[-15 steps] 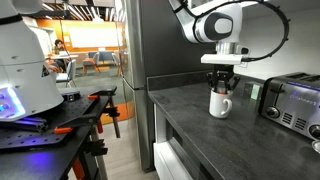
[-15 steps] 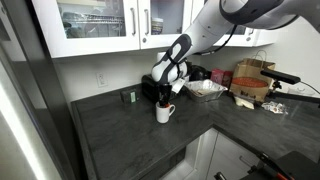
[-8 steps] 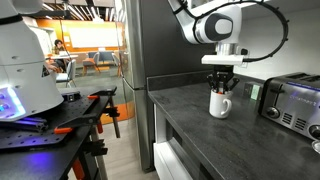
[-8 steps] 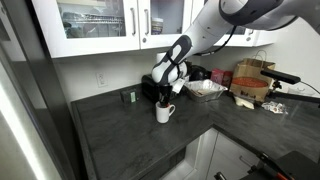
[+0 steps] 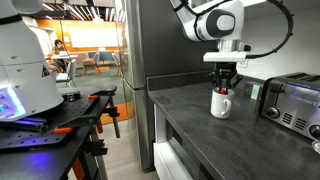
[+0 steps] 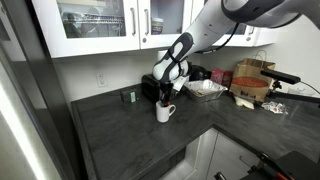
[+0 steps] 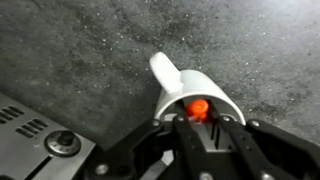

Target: Take the marker from the cup and put it on the countertop

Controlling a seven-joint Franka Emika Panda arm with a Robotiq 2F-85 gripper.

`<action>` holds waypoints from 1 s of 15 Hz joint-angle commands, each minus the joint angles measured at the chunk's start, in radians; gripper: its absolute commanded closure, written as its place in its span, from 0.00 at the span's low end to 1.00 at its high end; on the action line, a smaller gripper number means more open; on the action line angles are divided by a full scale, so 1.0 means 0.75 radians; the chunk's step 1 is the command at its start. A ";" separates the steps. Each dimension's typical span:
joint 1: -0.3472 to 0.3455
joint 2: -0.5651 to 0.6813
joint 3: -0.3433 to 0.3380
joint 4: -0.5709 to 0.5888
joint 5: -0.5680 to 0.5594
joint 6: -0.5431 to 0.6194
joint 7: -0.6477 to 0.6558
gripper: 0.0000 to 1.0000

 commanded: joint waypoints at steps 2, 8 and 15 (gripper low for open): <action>-0.036 -0.113 0.027 -0.119 0.009 0.090 0.011 0.94; -0.064 -0.301 0.035 -0.298 0.039 0.236 0.049 0.94; 0.042 -0.581 -0.107 -0.499 -0.083 0.130 0.280 0.94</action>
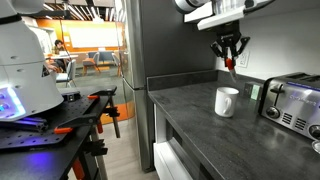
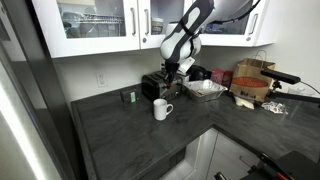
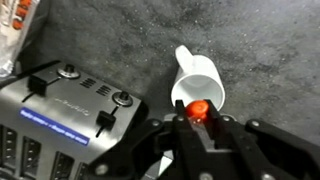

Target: Take the marker from the cup and put it on the countertop

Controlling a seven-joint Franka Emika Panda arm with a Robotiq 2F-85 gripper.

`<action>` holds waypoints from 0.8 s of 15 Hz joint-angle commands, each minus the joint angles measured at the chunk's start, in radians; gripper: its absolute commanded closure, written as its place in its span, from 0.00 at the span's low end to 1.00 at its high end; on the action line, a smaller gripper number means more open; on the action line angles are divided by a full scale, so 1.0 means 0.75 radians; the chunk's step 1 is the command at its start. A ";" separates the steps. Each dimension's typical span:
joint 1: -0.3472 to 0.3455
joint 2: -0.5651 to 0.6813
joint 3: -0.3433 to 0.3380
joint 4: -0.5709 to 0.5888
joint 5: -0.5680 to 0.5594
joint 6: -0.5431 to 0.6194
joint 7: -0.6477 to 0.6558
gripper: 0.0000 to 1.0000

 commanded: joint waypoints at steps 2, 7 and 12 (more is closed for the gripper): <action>0.111 -0.166 -0.170 -0.173 -0.182 -0.104 0.290 0.94; 0.096 -0.177 -0.226 -0.287 -0.143 -0.108 0.580 0.94; 0.135 -0.028 -0.224 -0.234 -0.014 -0.124 0.882 0.94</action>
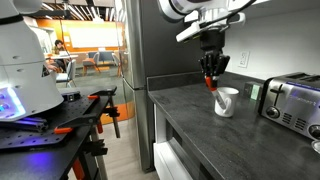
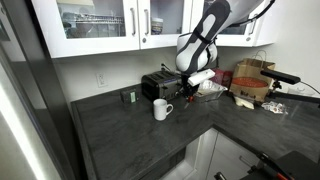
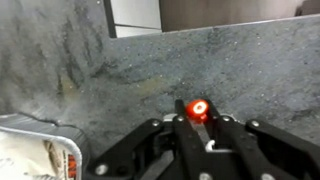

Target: Take the marker from the cup and put it on the countertop

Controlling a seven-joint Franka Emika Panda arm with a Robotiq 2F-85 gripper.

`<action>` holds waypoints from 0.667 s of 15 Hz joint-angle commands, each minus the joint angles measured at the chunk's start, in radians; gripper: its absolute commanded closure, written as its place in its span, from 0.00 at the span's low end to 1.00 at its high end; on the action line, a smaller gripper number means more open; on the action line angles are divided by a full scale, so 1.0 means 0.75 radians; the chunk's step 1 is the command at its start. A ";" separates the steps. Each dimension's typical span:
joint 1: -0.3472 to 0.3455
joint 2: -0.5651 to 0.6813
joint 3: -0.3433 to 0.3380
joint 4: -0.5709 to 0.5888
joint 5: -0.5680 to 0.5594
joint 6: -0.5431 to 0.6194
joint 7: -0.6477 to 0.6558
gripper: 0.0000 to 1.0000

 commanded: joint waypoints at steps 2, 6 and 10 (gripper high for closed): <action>0.062 0.137 -0.017 0.130 0.137 -0.070 0.261 0.94; 0.140 0.245 -0.096 0.231 0.191 -0.052 0.516 0.94; 0.290 0.346 -0.252 0.315 0.112 -0.142 0.809 0.94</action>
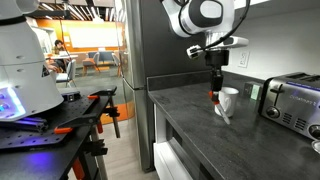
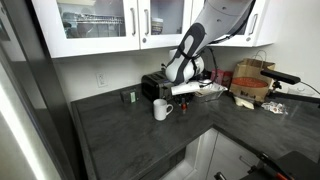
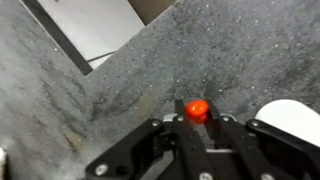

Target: Take the marker from the cup and put it on the countertop

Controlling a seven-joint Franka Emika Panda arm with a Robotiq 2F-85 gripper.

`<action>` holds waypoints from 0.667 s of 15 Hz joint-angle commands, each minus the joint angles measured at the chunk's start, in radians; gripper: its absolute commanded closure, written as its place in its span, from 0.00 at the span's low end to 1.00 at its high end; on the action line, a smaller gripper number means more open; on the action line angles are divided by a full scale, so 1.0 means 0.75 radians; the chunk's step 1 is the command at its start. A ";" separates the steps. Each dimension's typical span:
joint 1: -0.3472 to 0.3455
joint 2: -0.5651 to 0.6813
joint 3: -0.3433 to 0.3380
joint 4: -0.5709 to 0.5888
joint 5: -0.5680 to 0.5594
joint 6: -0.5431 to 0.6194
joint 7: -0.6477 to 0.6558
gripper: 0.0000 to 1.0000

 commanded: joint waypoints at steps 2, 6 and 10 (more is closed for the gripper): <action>0.185 0.107 -0.154 0.115 -0.072 -0.248 0.287 0.94; 0.225 0.201 -0.129 0.220 -0.163 -0.510 0.356 0.94; 0.248 0.270 -0.086 0.276 -0.309 -0.514 0.270 0.94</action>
